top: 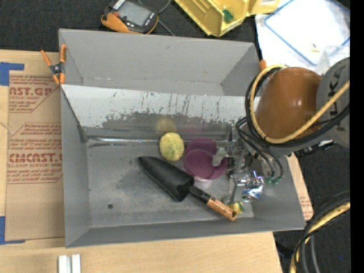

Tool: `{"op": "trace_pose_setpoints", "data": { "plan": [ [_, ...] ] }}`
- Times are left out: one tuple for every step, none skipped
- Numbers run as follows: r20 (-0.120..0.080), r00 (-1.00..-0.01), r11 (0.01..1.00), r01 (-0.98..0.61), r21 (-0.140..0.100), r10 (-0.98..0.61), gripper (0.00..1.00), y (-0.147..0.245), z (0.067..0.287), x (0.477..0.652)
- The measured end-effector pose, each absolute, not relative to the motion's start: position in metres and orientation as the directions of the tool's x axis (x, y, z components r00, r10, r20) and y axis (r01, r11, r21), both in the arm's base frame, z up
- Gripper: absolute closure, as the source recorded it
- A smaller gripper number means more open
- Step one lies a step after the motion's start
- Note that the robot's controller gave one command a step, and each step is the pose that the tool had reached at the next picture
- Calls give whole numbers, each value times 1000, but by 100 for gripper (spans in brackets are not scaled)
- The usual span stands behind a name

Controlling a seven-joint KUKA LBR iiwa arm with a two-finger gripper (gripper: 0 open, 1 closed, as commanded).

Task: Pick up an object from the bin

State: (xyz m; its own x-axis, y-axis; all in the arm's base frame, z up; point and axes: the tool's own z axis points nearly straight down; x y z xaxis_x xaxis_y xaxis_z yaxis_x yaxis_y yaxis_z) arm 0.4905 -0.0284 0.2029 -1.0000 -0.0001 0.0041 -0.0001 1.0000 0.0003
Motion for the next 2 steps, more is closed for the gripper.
{"op": "trace_pose_setpoints", "data": {
  "plan": [
    [-1, -1000, 1000, -1, 0, -1, 0, -28, 205, 492],
    [-3, -973, 973, 230, 1, 230, 0, -13, 113, 489]
  ]
}}
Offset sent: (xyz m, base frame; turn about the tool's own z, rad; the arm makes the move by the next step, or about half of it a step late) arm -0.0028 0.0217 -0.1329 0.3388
